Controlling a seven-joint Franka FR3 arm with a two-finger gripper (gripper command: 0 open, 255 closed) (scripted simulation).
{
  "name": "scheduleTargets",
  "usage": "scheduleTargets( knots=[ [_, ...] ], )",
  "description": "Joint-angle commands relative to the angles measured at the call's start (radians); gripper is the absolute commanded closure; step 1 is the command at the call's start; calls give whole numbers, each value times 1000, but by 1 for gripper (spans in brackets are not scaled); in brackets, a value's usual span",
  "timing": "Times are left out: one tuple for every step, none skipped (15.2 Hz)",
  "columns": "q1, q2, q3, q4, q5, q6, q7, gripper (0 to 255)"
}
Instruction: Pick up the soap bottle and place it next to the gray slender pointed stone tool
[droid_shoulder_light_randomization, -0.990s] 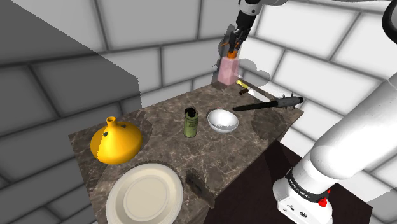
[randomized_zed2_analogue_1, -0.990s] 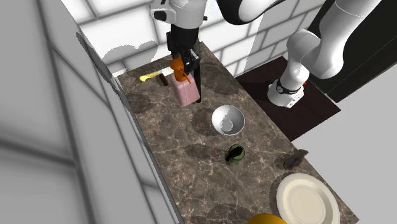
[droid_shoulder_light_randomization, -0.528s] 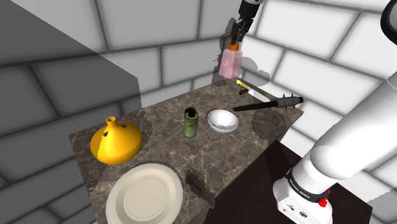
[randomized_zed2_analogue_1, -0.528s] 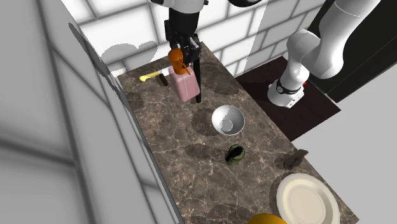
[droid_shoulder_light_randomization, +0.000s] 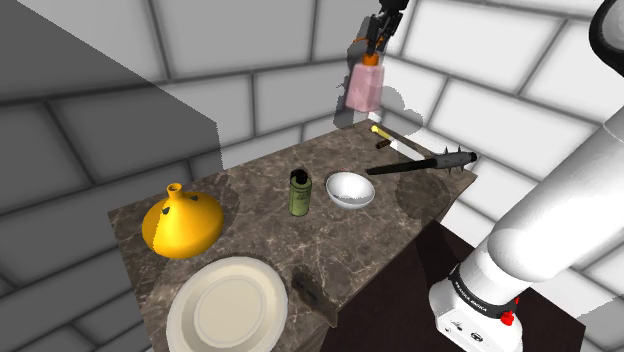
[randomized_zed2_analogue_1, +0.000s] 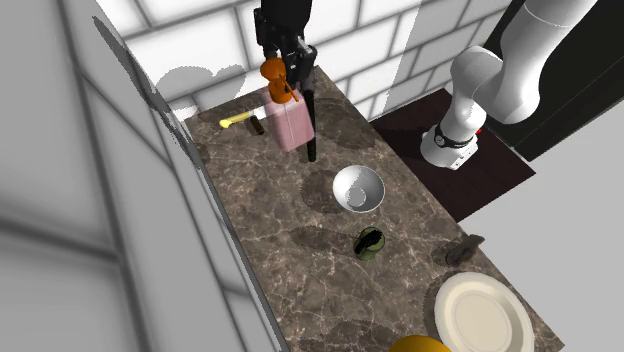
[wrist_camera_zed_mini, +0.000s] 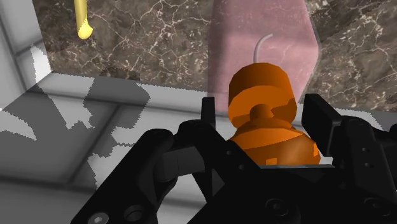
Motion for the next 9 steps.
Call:
scheduleTargets(
  knots=[
    [-1, 11, -1, 40, 2, -30, -2, 255],
    [-1, 15, -1, 59, 3, -44, -2, 255],
    [-1, 21, -2, 79, 4, -59, -3, 255],
    [-1, 26, -2, 100, 4, -74, -3, 255],
    [-1, 32, -2, 121, 6, -89, -4, 255],
    [-2, 38, -3, 142, 7, -105, -4, 255],
    [-2, 40, -3, 150, 7, -110, -4, 255],
    [8, 7, 8, 111, -1, -104, 16, 255],
    [17, -26, 19, 74, -8, -99, 36, 255]
  ],
)
